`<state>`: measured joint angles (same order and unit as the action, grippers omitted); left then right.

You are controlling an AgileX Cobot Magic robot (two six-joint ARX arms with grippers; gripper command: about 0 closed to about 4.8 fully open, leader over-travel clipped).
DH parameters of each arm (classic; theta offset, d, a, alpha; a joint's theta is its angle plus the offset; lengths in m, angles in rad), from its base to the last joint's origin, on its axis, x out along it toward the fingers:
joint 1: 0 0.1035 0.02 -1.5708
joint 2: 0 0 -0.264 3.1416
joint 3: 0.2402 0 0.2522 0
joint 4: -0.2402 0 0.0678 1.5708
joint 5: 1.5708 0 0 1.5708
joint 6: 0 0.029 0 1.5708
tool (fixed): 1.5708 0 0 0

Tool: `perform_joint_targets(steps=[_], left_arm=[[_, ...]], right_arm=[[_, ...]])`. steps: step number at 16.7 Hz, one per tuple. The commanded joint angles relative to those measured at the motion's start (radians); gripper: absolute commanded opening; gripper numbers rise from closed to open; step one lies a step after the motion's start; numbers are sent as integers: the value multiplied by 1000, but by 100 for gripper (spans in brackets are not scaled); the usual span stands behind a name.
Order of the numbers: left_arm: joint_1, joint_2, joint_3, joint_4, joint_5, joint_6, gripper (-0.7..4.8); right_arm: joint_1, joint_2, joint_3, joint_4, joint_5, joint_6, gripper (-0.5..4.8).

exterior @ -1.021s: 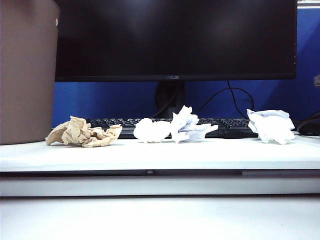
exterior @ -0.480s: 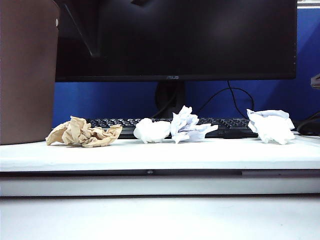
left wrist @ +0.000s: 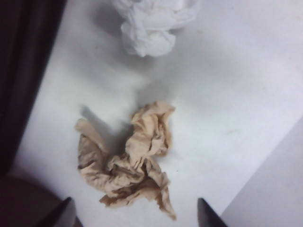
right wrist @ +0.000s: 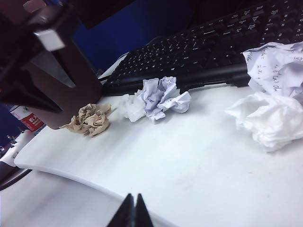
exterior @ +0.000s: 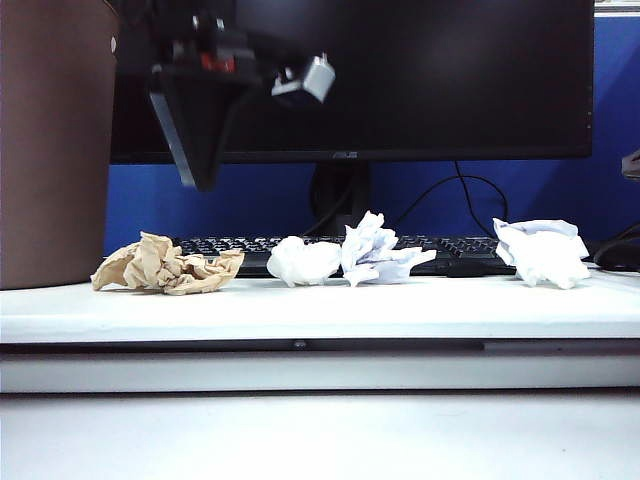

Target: Pick up all paper balls from the table and place them in the pink trash can.

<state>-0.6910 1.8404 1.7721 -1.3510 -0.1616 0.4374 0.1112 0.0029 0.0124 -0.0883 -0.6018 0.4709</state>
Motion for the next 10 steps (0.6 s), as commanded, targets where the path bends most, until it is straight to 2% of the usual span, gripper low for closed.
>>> perform_joint_targets(steps=[1,3,10], left_arm=[[-1,25,4,-4,-3,-12,424],[5,47,-1,-2,1,-25,469],[64,63,-118,67,-5,-34,467]], right_arm=[[-1,-2,4,10,2,-9,-5],[-1,-2,4,10,1,-12,-5],[-1,-2,4,11,18,-27,-5]])
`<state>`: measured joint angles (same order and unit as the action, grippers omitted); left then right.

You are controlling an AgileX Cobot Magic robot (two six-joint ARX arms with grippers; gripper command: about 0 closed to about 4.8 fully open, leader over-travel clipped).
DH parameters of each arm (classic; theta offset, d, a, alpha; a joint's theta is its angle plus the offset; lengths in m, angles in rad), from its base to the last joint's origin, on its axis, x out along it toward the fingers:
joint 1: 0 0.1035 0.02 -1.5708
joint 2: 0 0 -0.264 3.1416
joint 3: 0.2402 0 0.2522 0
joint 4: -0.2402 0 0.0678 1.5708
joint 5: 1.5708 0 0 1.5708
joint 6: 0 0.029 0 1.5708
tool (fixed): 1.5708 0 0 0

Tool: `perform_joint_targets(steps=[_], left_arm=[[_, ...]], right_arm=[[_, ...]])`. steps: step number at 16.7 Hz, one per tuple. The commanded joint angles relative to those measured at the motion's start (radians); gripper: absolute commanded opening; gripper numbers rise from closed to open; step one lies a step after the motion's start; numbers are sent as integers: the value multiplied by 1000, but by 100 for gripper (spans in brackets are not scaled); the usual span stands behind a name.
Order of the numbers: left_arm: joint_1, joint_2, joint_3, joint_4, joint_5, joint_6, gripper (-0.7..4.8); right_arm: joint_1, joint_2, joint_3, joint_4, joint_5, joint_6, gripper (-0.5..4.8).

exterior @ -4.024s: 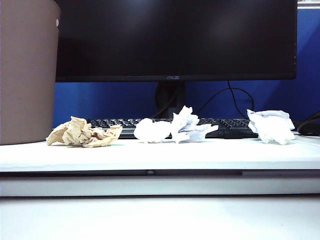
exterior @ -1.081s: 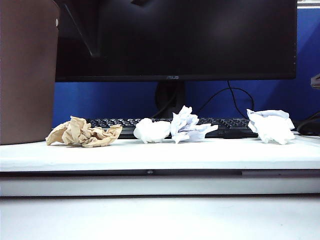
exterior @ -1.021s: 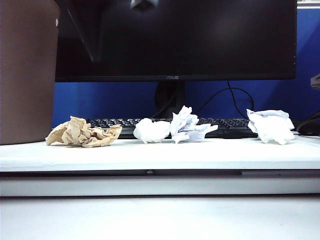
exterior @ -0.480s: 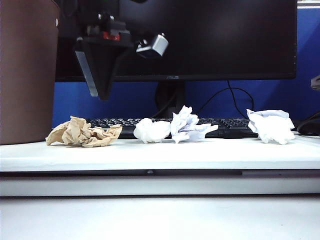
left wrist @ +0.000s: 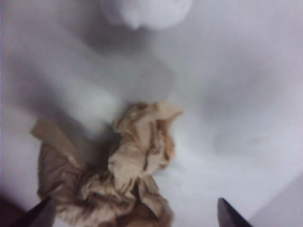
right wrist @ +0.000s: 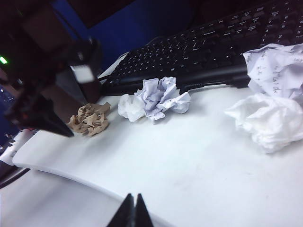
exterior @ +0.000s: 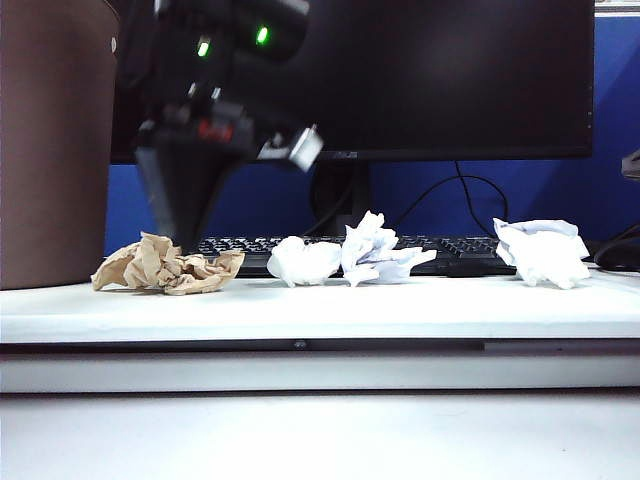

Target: Pick up all paper balls from the table and place them in the pink trash can.

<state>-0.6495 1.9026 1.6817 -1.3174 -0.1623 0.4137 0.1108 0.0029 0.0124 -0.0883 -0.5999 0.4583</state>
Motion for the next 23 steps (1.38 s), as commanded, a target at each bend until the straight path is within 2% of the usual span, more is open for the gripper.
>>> perform_joint_targets(steps=[1,5,6,7,8,10,11,17,23], left_arm=[[32,0,-44,45,-2,-14,467],[51,0,-79,97,9,-23,466],[51,0,-84,114,9,-25,443],[50,0,-84,123,9,-25,388],[50,0,-84,130,8,-26,295],[48,0,-84,141,9,-31,35],[49,0,-84,145,8,-49,-6],[29,-11,-39,73,-74,-74,-6],[-10,-91,220,-19,-139,-101,-6]], right_arm=[[0,-2,4,11,24,-14,-5],[0,-2,4,10,25,-14,-5],[-1,-2,4,10,25,-14,-5],[0,-2,4,11,25,-14,-5],[0,-2,4,10,25,-14,-5],[-1,-2,4,11,25,-14,-5],[-1,-2,4,10,25,-14,-5],[-1,-2,4,11,37,-16,-5],[0,-2,4,11,51,-18,-5]])
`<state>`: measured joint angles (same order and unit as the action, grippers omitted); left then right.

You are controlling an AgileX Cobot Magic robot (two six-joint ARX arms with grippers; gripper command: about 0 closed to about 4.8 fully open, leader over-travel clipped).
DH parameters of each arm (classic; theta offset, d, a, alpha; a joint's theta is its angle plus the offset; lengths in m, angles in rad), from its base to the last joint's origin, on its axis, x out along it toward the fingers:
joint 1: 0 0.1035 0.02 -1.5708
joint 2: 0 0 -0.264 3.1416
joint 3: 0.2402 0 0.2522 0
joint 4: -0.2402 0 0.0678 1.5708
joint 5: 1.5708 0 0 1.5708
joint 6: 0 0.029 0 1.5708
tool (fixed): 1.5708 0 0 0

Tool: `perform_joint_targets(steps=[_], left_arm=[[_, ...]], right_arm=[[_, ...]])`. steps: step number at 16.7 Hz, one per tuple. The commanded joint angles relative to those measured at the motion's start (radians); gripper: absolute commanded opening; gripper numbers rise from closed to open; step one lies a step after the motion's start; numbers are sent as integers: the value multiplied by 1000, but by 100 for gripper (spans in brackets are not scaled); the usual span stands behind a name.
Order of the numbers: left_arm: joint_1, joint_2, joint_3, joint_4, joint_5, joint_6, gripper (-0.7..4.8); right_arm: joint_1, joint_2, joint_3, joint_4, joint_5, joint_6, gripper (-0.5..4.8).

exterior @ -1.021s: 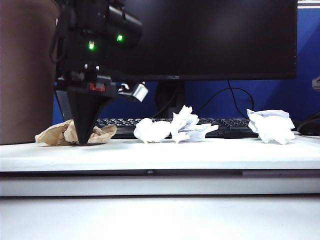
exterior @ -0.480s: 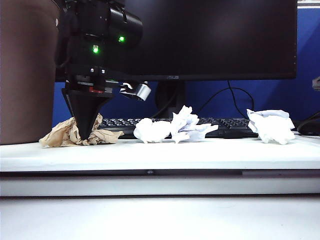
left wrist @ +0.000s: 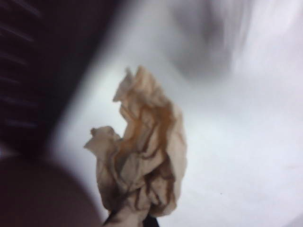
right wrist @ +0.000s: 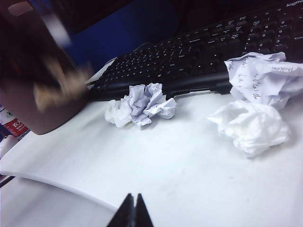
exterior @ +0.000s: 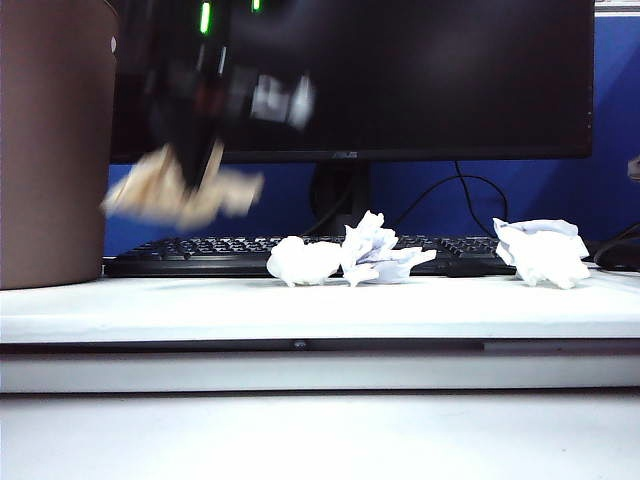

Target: Pick up all paper balls from the table and place them in the pink trash can.

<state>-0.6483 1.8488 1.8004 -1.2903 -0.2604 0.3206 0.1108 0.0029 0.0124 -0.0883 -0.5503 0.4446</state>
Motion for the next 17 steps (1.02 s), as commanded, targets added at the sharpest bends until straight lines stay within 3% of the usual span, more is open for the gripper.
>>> perform_joint_targets(steps=[1,3,6,10,11,13,16,17], left_arm=[[-18,-48,150,-67,-95,-16,-6],[-32,-69,254,-124,-180,-14,-6],[-32,-127,370,-121,-213,-31,-6],[-11,-196,431,1,-541,-29,-6],[29,-198,431,-5,-570,-29,-6],[127,-196,419,-86,-578,-84,-6],[272,-196,415,-100,-532,-124,8],[281,-196,415,-111,-521,-128,80]], right_arm=[[0,-2,4,11,2,-4,-5],[0,-2,4,11,2,-4,-5],[0,-2,4,10,2,-4,-5],[0,-2,4,10,2,-4,-5],[0,-2,4,10,2,-4,-5],[0,-2,4,10,-6,-3,-5],[0,-2,4,10,-5,-4,4],[-1,-2,4,10,-6,-3,4]])
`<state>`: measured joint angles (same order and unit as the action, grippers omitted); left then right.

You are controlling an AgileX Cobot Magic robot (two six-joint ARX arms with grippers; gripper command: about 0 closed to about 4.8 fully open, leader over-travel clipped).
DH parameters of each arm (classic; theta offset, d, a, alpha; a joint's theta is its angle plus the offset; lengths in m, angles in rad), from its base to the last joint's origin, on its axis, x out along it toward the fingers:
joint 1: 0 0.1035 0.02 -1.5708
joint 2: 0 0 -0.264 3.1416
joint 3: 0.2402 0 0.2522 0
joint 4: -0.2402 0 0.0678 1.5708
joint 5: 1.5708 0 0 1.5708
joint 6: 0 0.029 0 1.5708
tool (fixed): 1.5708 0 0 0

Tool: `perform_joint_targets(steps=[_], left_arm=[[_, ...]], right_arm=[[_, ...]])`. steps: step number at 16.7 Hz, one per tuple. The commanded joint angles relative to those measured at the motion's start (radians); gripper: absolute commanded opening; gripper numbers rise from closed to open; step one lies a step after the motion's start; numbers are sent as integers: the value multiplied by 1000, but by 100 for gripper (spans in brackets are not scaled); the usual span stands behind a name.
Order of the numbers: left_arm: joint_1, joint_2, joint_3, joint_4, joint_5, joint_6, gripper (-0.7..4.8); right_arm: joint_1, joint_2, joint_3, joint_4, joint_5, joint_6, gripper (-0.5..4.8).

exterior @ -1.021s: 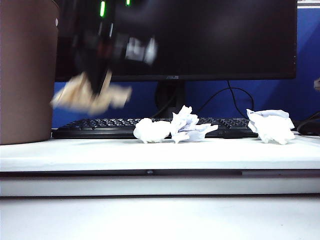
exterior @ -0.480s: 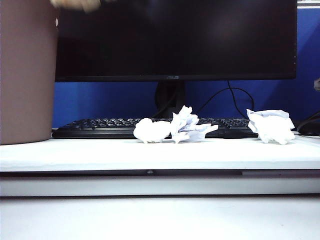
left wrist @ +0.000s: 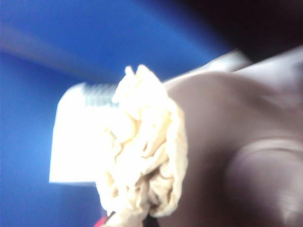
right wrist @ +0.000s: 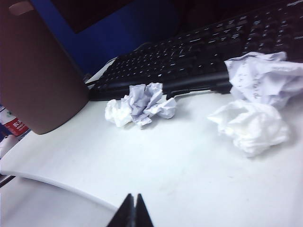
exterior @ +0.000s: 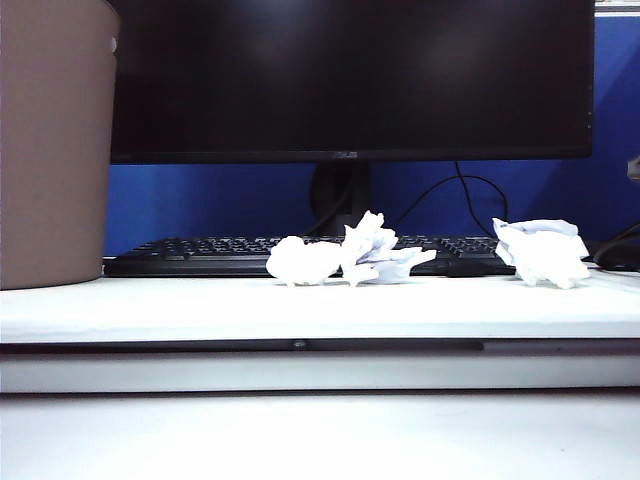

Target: Pick up all paper balls from the table and place them in the pink trash can.

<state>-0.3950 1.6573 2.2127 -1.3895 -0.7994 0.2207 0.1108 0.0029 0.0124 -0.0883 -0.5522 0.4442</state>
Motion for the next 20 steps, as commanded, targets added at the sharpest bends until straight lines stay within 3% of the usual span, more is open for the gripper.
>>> perform_joint_targets(steps=[1,2,4,6,7,8,9,10,12,15,16,18,20], left_arm=[[47,-4,2,-23,18,-26,253],[53,-5,2,-19,18,-26,308],[53,-4,3,-15,38,-26,315],[53,-4,3,-4,63,-26,388],[53,-4,3,0,65,-28,393],[53,-4,3,-3,135,-31,360],[53,-6,3,-9,365,-31,328],[13,-6,3,-28,724,-8,332],[-47,-6,3,-11,988,32,339],[-251,58,3,4,940,132,345],[-312,114,2,-16,872,144,394],[-366,203,-8,-16,790,148,479],[-370,299,-15,-16,696,146,479]], right_arm=[[2,-2,4,10,-7,-3,4],[0,-2,4,10,1,-4,4],[-1,-2,4,10,5,-3,4],[0,-2,4,10,0,-3,4],[0,-2,4,10,0,-3,4],[0,-2,4,10,0,-3,4],[0,-2,4,10,0,-3,4],[0,-2,4,10,0,-3,4],[0,-2,4,10,0,-3,4],[0,-2,4,10,-2,-3,4],[1,-2,4,10,0,-3,4],[0,-2,4,11,-2,-3,4],[0,-2,4,11,-8,-3,7]])
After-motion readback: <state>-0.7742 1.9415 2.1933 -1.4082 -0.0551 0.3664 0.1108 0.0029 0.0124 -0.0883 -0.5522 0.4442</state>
